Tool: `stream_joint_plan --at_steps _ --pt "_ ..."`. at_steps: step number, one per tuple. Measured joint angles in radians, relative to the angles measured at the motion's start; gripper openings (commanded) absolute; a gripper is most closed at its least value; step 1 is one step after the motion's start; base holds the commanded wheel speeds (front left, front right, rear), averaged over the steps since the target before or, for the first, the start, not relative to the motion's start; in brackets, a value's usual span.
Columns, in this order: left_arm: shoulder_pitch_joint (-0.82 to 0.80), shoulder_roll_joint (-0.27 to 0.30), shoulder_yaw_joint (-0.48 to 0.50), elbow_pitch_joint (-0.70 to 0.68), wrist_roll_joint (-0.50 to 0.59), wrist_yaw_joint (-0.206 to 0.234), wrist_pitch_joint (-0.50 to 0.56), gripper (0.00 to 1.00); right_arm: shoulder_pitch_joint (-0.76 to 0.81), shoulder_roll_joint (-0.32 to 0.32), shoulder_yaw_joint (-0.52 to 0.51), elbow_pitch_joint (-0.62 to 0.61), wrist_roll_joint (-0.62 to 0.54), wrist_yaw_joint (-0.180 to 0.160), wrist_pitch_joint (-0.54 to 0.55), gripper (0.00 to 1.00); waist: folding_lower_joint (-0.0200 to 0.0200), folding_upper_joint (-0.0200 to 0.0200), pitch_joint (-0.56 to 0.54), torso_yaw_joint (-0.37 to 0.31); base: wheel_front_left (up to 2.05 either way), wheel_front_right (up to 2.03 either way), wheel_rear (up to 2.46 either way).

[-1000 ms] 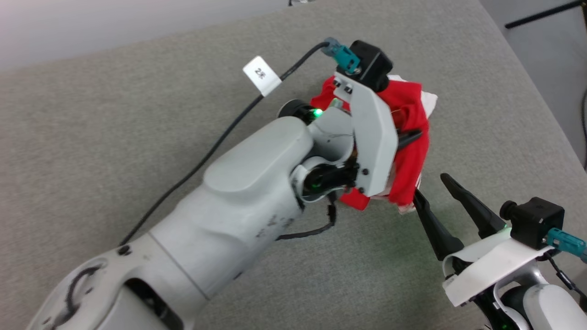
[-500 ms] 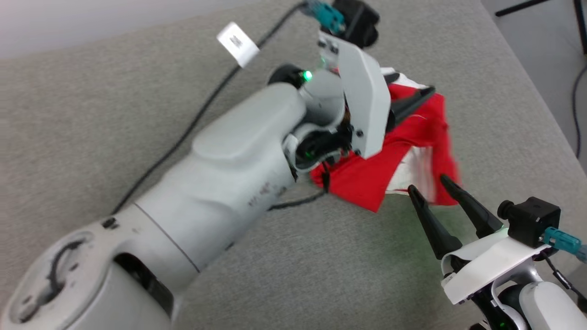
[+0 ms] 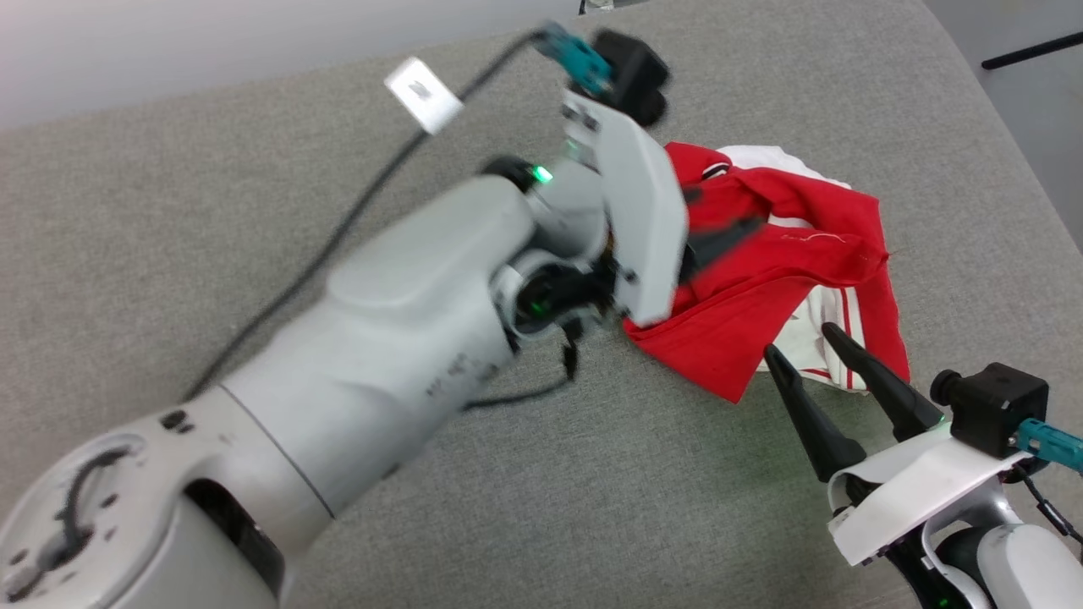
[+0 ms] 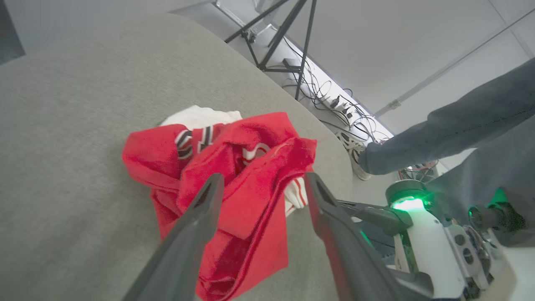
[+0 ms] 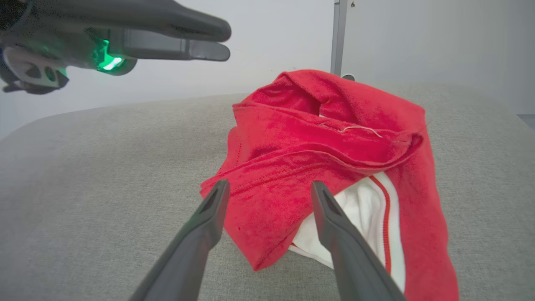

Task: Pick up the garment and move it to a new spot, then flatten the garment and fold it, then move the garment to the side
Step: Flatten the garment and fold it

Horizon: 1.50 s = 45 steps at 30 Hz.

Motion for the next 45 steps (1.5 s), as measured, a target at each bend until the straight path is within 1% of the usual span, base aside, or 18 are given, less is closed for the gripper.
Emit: stream_joint_plan --at_steps 6,8,10,12,14,15,18,24,26,29,32,34,35,37,42,45 --pt "0.025 -0.031 -0.044 -0.073 -0.024 0.000 0.063 1.00 0.022 -0.005 -0.045 0.004 0.001 0.000 -0.007 1.00 0.0000 0.0000 0.006 -0.018 0.00 0.00 0.00" --pt "0.040 -0.047 -0.055 -0.092 -0.024 0.000 0.065 1.00 0.027 -0.003 -0.070 0.009 0.000 0.000 -0.015 1.00 0.0001 0.0000 0.008 -0.028 0.00 0.00 0.00" --pt "0.046 -0.053 -0.067 -0.097 -0.001 0.000 0.058 1.00 0.038 -0.001 -0.085 0.013 -0.003 0.000 -0.016 1.00 0.0000 0.0000 0.011 -0.040 0.00 0.00 0.00" --pt "0.044 -0.053 -0.070 -0.081 0.032 0.000 0.033 1.00 0.042 0.006 -0.090 0.013 -0.003 0.000 -0.021 1.00 0.0000 0.0000 0.015 -0.053 0.00 0.00 0.00" --pt "0.044 -0.053 -0.073 -0.051 0.038 0.000 0.021 1.00 0.041 0.012 -0.086 0.012 -0.003 0.000 -0.023 1.00 0.0000 0.0000 0.020 -0.067 0.00 0.00 0.00" --pt "0.044 -0.052 -0.075 -0.036 0.043 0.000 0.022 1.00 0.040 0.014 -0.082 0.013 -0.003 0.000 -0.023 1.00 0.0000 0.0000 0.022 -0.075 0.00 0.00 0.00" --pt "0.037 -0.044 -0.083 -0.004 0.103 0.000 0.031 1.00 0.040 0.025 -0.070 0.016 -0.001 0.000 -0.028 1.00 0.0000 0.0000 0.028 -0.097 0.00 0.00 0.00" --pt "0.044 -0.031 -0.089 0.064 0.138 0.000 0.021 1.00 0.038 0.035 -0.040 0.033 0.008 0.000 -0.036 1.00 0.0000 0.0000 0.040 -0.125 0.00 0.00 0.00" --pt "0.044 -0.021 -0.090 0.077 0.178 0.000 0.032 1.00 0.037 0.034 -0.035 0.037 0.009 0.000 -0.037 1.00 0.0000 0.0000 0.042 -0.131 0.00 0.00 0.00" --pt "0.053 -0.017 -0.091 0.089 0.209 0.000 0.044 1.00 0.033 0.032 -0.032 0.041 0.012 0.000 -0.041 1.00 0.0000 0.0000 0.047 -0.134 0.00 0.00 0.00" --pt "0.073 -0.024 -0.091 0.095 0.197 0.000 0.063 1.00 0.020 0.033 -0.024 0.044 0.017 0.000 -0.043 1.00 0.0000 0.0000 0.052 -0.135 0.00 0.00 0.00" --pt "0.075 -0.027 -0.092 0.088 0.243 0.000 0.081 1.00 0.014 0.032 -0.021 0.045 0.018 0.000 -0.046 1.00 0.0000 0.0000 0.056 -0.135 0.00 0.00 0.00" --pt "0.075 -0.026 -0.092 0.086 0.251 0.000 0.085 0.75 0.013 0.032 -0.019 0.047 0.018 0.000 -0.048 1.00 0.0000 0.0000 0.057 -0.135 0.00 0.00 0.00" --pt "0.081 -0.026 -0.092 0.080 0.236 0.000 0.081 0.00 0.010 0.030 -0.018 0.050 0.018 0.000 -0.050 1.00 0.0000 0.0000 0.058 -0.135 0.00 0.00 0.00" --pt "0.071 -0.025 -0.092 0.073 0.200 0.000 0.041 0.00 0.011 0.023 -0.027 0.054 0.018 0.000 -0.053 1.00 0.0000 0.0000 0.053 -0.120 0.00 0.00 0.00" --pt "0.043 -0.011 -0.080 0.061 0.161 0.000 0.007 0.00 0.020 0.014 -0.038 0.051 0.016 0.000 -0.046 1.00 0.0000 0.0000 0.045 -0.098 0.00 0.00 0.00"
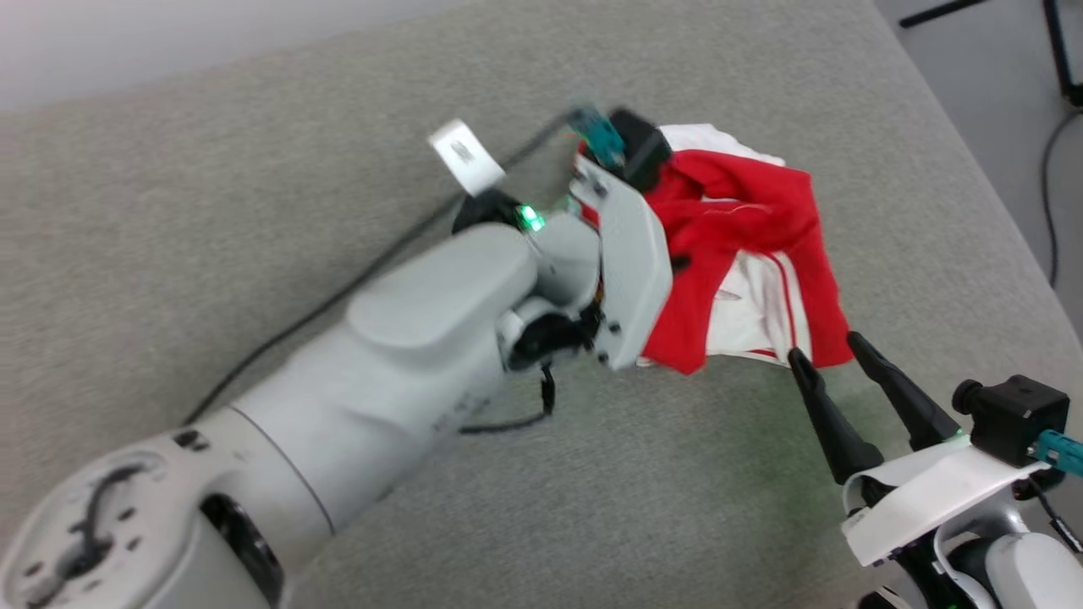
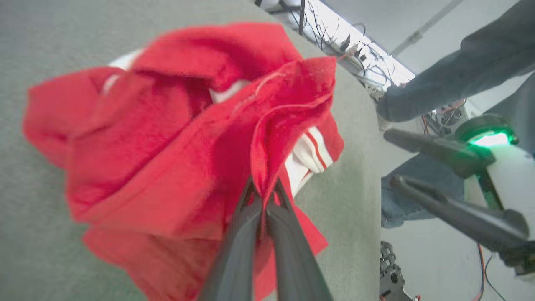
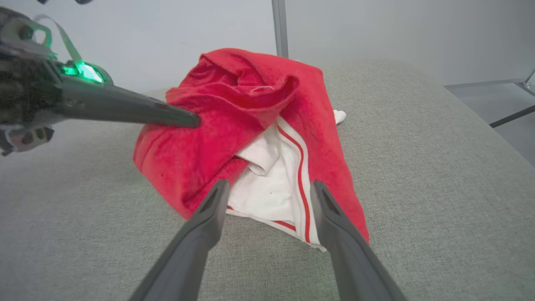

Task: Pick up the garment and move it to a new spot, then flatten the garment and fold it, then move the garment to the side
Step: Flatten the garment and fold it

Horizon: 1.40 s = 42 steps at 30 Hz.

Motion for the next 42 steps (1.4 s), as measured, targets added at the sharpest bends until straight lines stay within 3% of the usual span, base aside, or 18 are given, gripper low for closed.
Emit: stream_joint_plan --at_steps 8,12,13,14,15,23,27,31,42 --pt "-0.027 0.121 0.033 0.068 -0.053 0.000 -0.063 0.00 0.006 -0.018 -0.025 -0.046 -0.013 0.000 0.043 1.00 0.0000 0.0000 -0.029 0.075 0.00 0.00 0.00" --pt "-0.019 0.120 0.023 0.124 -0.052 0.000 -0.068 0.02 0.006 -0.021 -0.031 -0.066 -0.016 0.000 0.060 1.00 0.0000 0.0000 -0.036 0.104 0.00 0.00 0.00" --pt "-0.016 0.117 0.020 0.132 -0.049 0.000 -0.076 0.51 0.006 -0.021 -0.032 -0.070 -0.017 0.000 0.061 1.00 0.0000 0.0000 -0.036 0.109 0.00 0.00 0.00" --pt "-0.014 0.113 0.019 0.136 -0.048 0.000 -0.078 0.84 0.006 -0.021 -0.034 -0.072 -0.017 0.000 0.064 1.00 0.0000 0.0000 -0.035 0.113 0.00 0.00 0.00" --pt "-0.013 0.109 0.018 0.137 -0.049 0.000 -0.081 1.00 0.006 -0.021 -0.035 -0.075 -0.017 0.000 0.067 1.00 0.0000 0.0000 -0.034 0.115 0.00 0.00 0.00" --pt "-0.069 0.090 0.009 0.048 -0.054 0.000 -0.045 1.00 0.031 -0.020 -0.064 -0.087 -0.020 0.000 0.076 1.00 0.0000 0.0000 -0.034 0.121 0.00 0.00 0.00" --pt "-0.058 0.053 0.005 -0.055 -0.137 0.000 0.056 1.00 0.042 -0.012 -0.068 -0.089 -0.021 0.000 0.075 1.00 0.0000 0.0000 -0.037 0.114 0.00 0.00 0.00" --pt "-0.023 0.038 -0.002 -0.100 -0.142 0.000 0.130 1.00 0.042 -0.001 -0.068 -0.087 -0.020 0.000 0.067 1.00 0.0000 0.0000 -0.028 0.098 0.00 0.00 0.00" --pt "-0.004 -0.055 -0.007 0.052 -0.114 0.000 0.156 1.00 0.014 0.038 -0.020 -0.028 0.002 0.000 0.008 1.00 0.0000 0.0000 0.016 0.010 0.00 0.00 0.00"
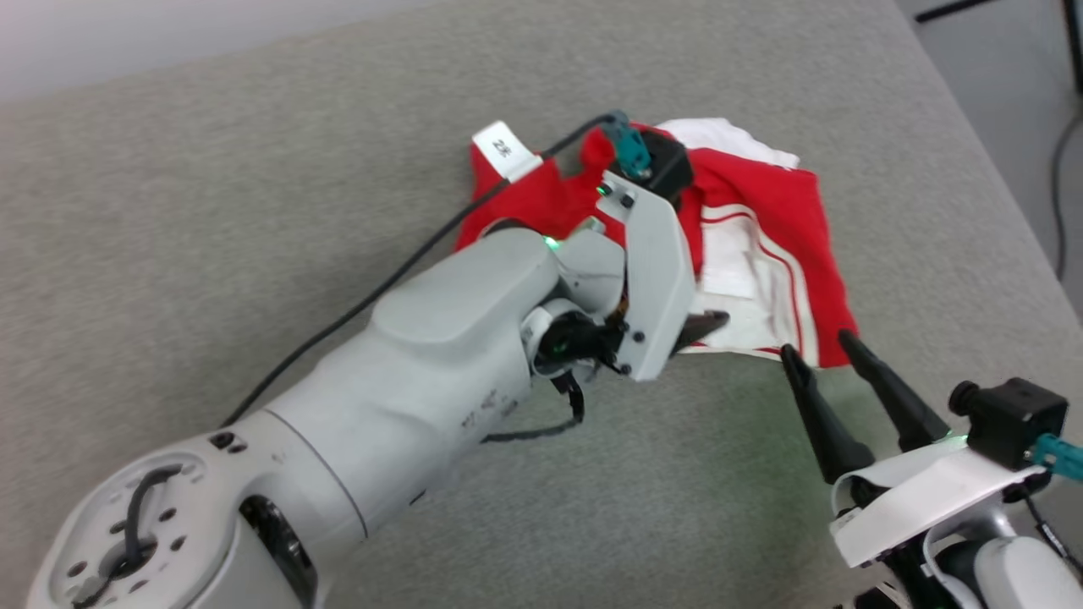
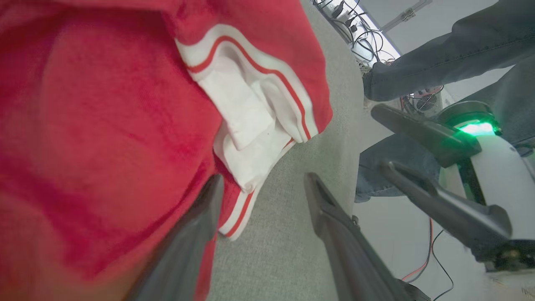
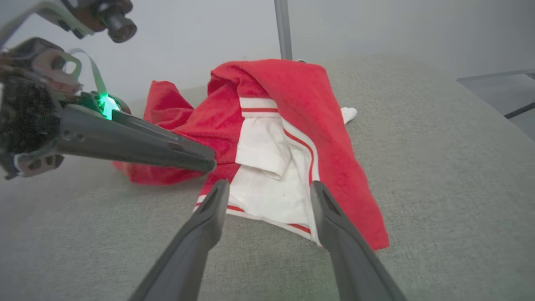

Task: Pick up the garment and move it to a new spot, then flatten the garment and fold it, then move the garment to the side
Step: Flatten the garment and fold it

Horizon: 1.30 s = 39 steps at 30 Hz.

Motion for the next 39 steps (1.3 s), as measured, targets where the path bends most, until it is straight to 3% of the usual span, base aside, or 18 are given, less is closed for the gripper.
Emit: stream_joint_plan --at_steps 10,26,28,30,31,39 --pt "-0.002 -0.010 0.004 0.109 -0.002 0.000 -0.001 1.00 -0.015 0.011 0.049 0.073 0.019 0.000 -0.049 1.00 0.0000 0.0000 0.026 -0.078 0.00 0.00 0.00" --pt "-0.033 -0.044 0.011 0.188 -0.009 0.000 -0.068 0.98 -0.053 0.010 0.096 0.102 0.044 0.000 -0.082 1.00 0.0000 0.0000 0.036 -0.108 0.00 0.00 0.00" --pt "-0.034 -0.045 0.011 0.204 -0.009 0.000 -0.077 0.45 -0.055 0.010 0.100 0.105 0.045 0.000 -0.083 1.00 0.0000 -0.0001 0.041 -0.113 0.00 0.00 0.00" --pt "-0.035 -0.045 0.012 0.219 -0.012 0.000 -0.081 0.12 -0.056 0.011 0.103 0.109 0.048 0.000 -0.089 1.00 0.0000 0.0000 0.044 -0.117 0.00 0.00 0.00" --pt "-0.036 -0.045 0.012 0.222 -0.013 0.000 -0.081 0.00 -0.056 0.011 0.104 0.111 0.050 0.000 -0.091 1.00 0.0000 0.0000 0.046 -0.118 0.00 0.00 0.00" --pt "-0.049 -0.037 0.008 0.156 -0.018 0.000 -0.051 0.00 -0.056 -0.003 0.082 0.123 0.052 0.000 -0.097 1.00 0.0000 0.0000 0.041 -0.091 0.00 0.00 0.00"
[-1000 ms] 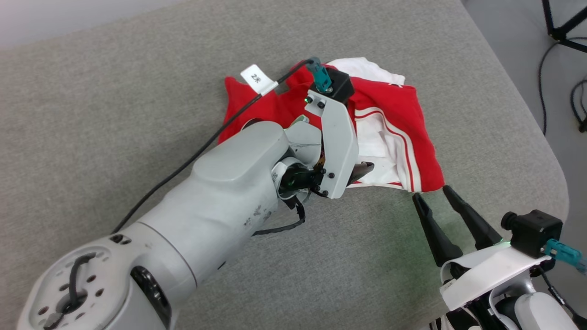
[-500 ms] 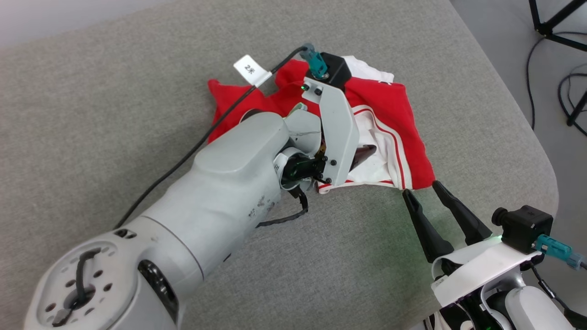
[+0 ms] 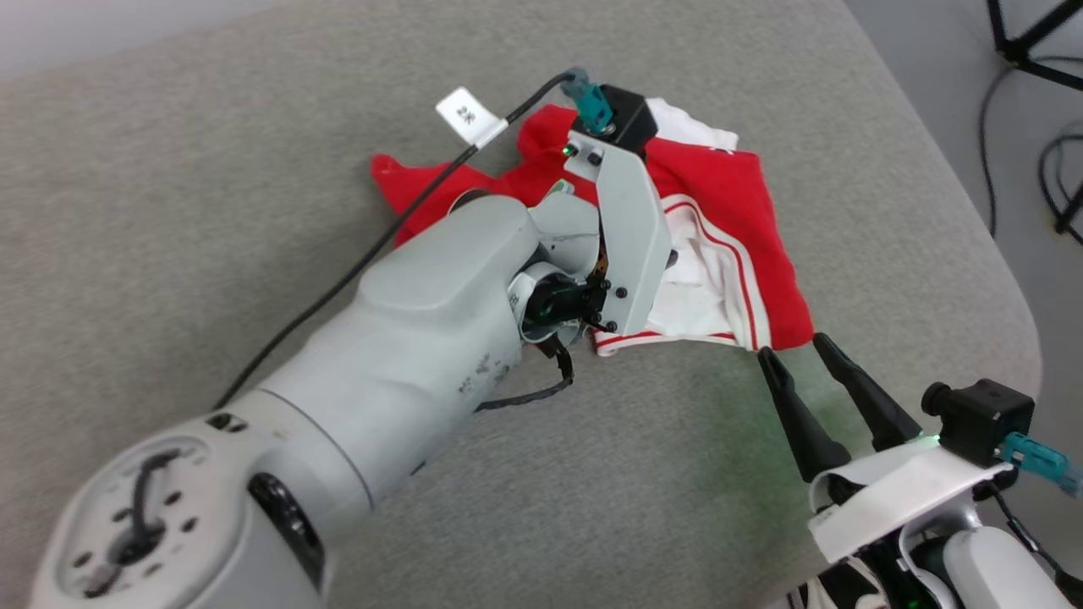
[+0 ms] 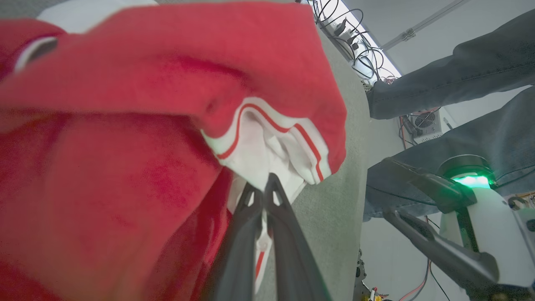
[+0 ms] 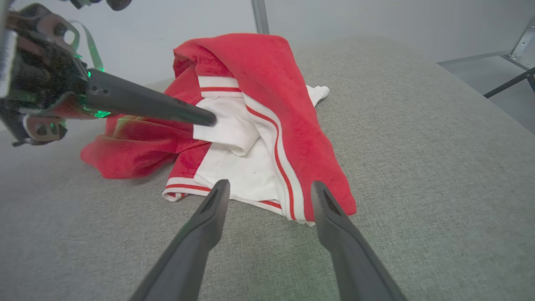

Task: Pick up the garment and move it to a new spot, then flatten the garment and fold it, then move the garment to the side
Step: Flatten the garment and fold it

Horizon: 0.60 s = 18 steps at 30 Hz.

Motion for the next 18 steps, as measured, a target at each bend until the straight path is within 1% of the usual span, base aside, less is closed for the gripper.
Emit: stream_joint_plan --at_steps 3,8,11,15,18 --pt "-0.013 0.036 -0.001 -0.067 -0.010 0.000 0.022 0.00 0.019 -0.012 -0.022 -0.007 -0.009 0.000 0.011 1.00 0.0000 0.0000 -0.012 0.028 0.00 0.00 0.00" --pt "-0.038 0.132 0.022 -0.181 -0.046 0.000 0.033 0.00 0.049 -0.036 -0.064 -0.046 -0.036 0.000 0.049 1.00 0.0000 0.0000 -0.042 0.096 0.00 0.00 0.00" --pt "-0.050 0.201 0.036 -0.233 -0.058 0.000 0.042 0.00 0.070 -0.048 -0.091 -0.078 -0.047 0.000 0.080 1.00 0.0000 0.0000 -0.062 0.145 0.00 0.00 0.00" --pt "-0.052 0.302 0.046 -0.267 -0.072 0.000 0.075 0.00 0.088 -0.056 -0.116 -0.126 -0.063 0.000 0.127 1.00 0.0000 0.0000 -0.087 0.214 0.00 0.00 0.00" --pt "-0.045 0.388 0.044 -0.272 -0.072 0.014 0.111 0.00 0.105 -0.059 -0.129 -0.163 -0.072 0.000 0.160 1.00 0.0000 0.0000 -0.105 0.263 0.00 0.00 0.00"
